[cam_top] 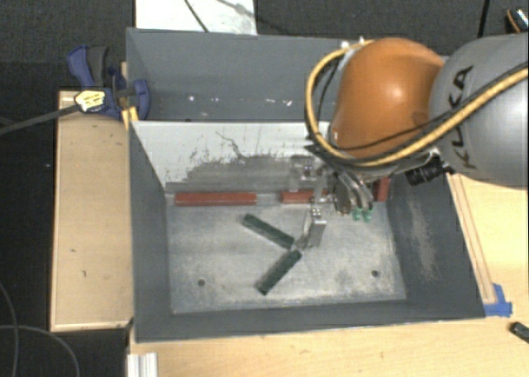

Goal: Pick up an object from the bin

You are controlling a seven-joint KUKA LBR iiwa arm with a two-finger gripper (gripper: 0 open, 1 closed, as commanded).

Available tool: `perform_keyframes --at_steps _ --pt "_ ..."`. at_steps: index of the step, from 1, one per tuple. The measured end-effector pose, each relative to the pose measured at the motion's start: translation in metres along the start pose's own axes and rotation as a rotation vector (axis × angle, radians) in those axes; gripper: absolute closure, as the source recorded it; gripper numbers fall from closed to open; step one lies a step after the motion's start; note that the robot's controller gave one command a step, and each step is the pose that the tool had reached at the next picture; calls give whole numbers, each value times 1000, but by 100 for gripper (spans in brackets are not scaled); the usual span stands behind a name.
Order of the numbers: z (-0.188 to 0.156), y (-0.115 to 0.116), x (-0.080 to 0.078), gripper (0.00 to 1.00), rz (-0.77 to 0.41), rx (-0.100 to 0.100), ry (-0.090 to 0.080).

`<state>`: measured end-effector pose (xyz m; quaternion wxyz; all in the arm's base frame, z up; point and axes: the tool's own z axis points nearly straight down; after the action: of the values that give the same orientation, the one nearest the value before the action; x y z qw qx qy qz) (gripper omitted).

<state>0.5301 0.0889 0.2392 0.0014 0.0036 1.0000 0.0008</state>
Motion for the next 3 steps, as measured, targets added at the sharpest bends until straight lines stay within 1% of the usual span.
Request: perform_keyframes --at_steps 1,2,3 --pt "96 -38 22 0 -236 1 7" --pt "171 -14 -24 0 -308 0 2" --pt "168 5 18 0 121 1 1"
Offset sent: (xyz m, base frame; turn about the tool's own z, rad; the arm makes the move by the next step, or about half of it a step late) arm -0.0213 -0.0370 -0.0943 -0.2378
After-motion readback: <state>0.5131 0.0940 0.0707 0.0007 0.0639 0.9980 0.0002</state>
